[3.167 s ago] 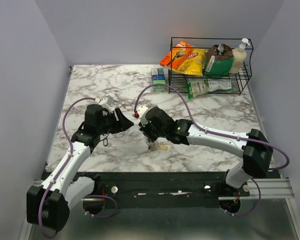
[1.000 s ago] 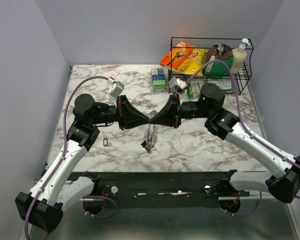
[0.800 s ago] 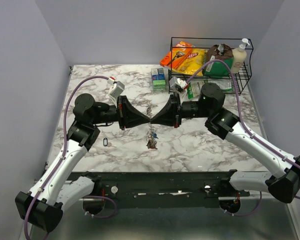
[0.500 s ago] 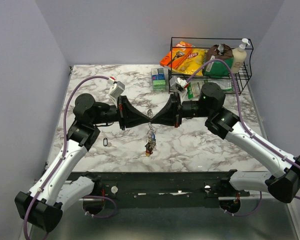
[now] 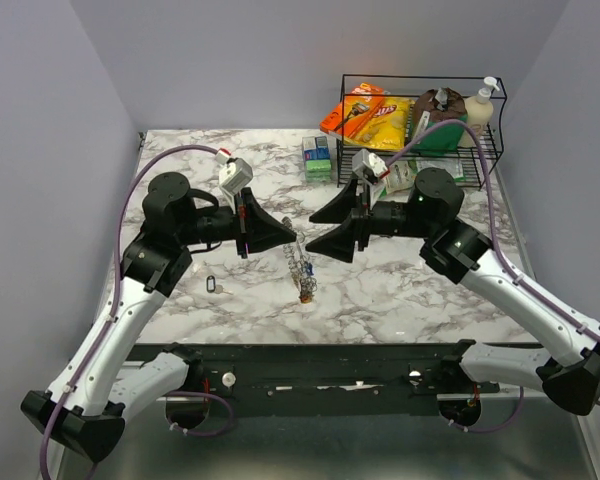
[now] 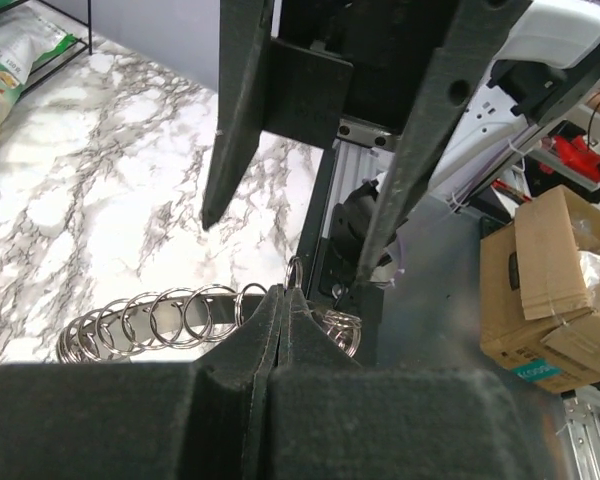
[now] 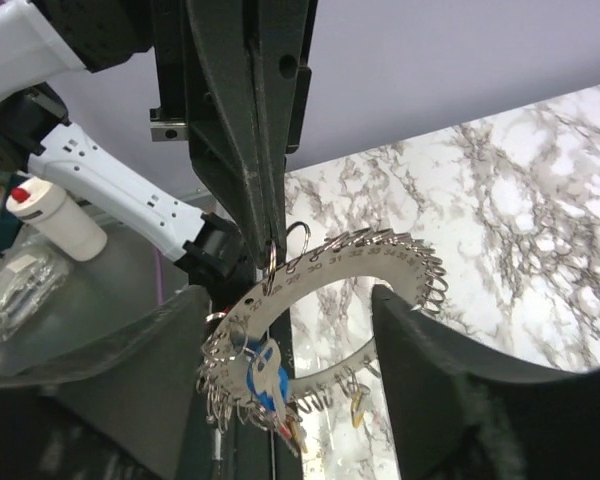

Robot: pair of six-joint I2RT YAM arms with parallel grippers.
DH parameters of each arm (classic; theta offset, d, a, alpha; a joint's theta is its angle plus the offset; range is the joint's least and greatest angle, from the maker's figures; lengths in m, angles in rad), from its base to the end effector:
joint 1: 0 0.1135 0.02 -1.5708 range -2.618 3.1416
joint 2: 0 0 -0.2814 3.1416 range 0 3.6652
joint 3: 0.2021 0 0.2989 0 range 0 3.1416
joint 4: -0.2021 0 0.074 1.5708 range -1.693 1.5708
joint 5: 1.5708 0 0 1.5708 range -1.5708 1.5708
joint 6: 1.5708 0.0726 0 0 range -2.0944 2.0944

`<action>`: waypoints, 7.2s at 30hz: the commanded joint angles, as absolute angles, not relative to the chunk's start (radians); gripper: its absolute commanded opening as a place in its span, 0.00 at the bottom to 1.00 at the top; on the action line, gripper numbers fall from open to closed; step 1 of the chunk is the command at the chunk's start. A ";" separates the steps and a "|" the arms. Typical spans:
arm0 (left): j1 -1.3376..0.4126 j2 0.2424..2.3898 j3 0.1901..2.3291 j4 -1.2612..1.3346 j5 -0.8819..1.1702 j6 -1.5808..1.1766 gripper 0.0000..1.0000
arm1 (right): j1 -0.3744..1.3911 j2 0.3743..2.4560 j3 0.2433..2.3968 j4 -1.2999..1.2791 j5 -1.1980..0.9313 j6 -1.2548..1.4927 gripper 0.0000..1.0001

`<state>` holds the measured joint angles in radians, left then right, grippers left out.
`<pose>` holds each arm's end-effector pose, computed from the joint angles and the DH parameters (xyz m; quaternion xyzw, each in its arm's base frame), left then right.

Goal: Put the keys on the keyring

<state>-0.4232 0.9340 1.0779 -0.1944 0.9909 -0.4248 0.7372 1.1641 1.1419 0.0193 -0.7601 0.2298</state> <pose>0.2007 -0.1570 0.4354 0.3271 0.6378 -0.5634 0.4107 0.2102 0.2584 0.4251 -0.4186 0.5708 0.5374 0.4584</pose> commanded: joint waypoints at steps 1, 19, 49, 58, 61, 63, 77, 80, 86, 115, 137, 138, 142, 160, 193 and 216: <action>-0.430 0.953 1.160 -0.377 0.951 -0.281 0.00 | 0.719 1.129 1.158 -0.046 -0.689 0.178 0.83; -0.532 1.111 1.473 -0.920 0.723 0.061 0.00 | 0.710 1.259 1.307 -0.209 -0.834 0.104 0.83; -0.598 1.138 1.500 -0.877 0.736 0.035 0.00 | 0.710 1.312 1.305 -0.215 -0.847 0.120 0.83; -0.606 1.137 1.502 -0.858 0.738 0.025 0.00 | 0.710 1.322 1.301 -0.215 -0.856 0.121 0.78; -0.607 1.137 1.505 -0.859 0.739 0.026 0.00 | 0.710 1.328 1.301 -0.215 -0.862 0.126 0.57; -0.609 1.138 1.506 -0.862 0.736 0.028 0.00 | 0.710 1.331 1.304 -0.215 -0.873 0.130 0.41; -0.612 1.121 1.488 -0.831 0.698 0.008 0.02 | 0.710 1.327 1.313 -0.209 -0.845 0.135 0.01; -0.612 1.111 1.467 -0.799 0.658 -0.032 0.19 | 0.710 1.318 1.312 -0.207 -0.815 0.133 0.01; -0.611 1.108 1.457 -0.752 0.594 -0.107 0.50 | 0.710 1.299 1.299 -0.189 -0.784 0.135 0.01; -0.463 0.991 1.204 -0.198 1.074 -0.310 0.55 | 0.709 0.991 0.914 0.393 -0.861 0.067 0.00; -0.528 1.049 1.215 -0.248 1.079 -0.244 0.52 | 0.709 0.977 0.842 0.617 -0.845 0.206 0.01; -0.532 1.051 1.215 -0.253 1.069 -0.241 0.52 | 0.710 0.982 0.841 0.614 -0.847 0.204 0.00; -0.546 1.055 1.195 -0.323 0.958 -0.184 0.46 | 0.709 0.992 0.816 0.557 -0.824 0.170 0.00; -0.546 1.167 0.842 -0.109 0.592 -0.360 0.56 | 0.680 0.928 0.485 0.240 -0.186 0.400 0.01; -0.741 1.535 0.798 0.118 0.574 -0.503 0.55 | 0.557 1.094 0.333 -0.009 -0.313 0.634 0.74; -0.742 1.502 0.808 0.072 0.540 -0.482 0.55 | 0.518 1.239 0.328 0.146 -0.523 0.638 0.54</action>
<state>-0.7353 1.5227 0.7780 0.0814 0.5709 -0.5011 0.5217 1.2644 0.3412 0.1753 -0.4870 0.6392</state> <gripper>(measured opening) 0.548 0.559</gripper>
